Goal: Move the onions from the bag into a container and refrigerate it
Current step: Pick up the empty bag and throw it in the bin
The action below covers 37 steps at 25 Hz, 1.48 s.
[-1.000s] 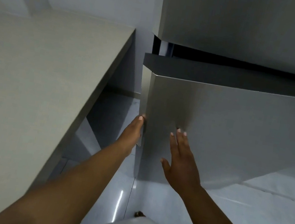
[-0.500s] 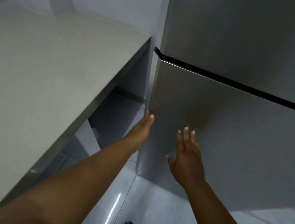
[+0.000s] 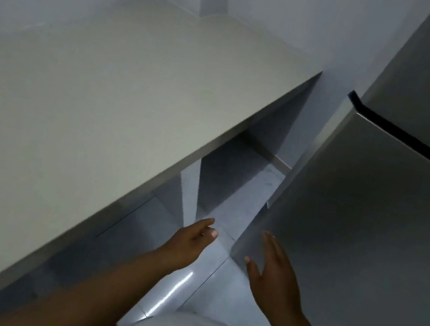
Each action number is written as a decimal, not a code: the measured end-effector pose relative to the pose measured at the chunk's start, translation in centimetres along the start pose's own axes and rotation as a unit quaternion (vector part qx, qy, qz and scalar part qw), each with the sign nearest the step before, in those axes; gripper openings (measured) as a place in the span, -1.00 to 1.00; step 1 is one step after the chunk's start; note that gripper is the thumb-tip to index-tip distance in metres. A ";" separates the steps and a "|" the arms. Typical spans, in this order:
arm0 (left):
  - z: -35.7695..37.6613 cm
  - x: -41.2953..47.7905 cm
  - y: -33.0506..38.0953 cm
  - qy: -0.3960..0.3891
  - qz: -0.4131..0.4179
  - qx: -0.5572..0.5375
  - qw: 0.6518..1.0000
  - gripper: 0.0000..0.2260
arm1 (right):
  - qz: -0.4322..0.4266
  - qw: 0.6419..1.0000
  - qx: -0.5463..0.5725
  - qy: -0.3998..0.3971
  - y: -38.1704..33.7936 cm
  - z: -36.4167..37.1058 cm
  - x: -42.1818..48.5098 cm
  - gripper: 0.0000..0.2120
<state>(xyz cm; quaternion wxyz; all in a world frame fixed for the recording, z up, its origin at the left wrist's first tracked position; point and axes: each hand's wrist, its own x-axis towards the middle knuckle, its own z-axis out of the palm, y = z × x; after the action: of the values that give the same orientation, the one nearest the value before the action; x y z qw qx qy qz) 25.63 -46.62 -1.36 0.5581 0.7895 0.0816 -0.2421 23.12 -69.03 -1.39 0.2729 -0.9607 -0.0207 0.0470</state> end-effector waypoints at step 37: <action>-35.9 -30.1 -29.3 0.558 -0.281 -0.341 0.702 -0.60 | -0.171 0.881 0.005 -0.442 -52.8 33.3 -2.4 -0.73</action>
<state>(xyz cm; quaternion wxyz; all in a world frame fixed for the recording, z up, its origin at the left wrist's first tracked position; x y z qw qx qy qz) -1.81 1.37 -2.45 0.5474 0.4765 0.6731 0.1418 16.58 -6.92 -1.59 0.2444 -0.8203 -0.3024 0.4194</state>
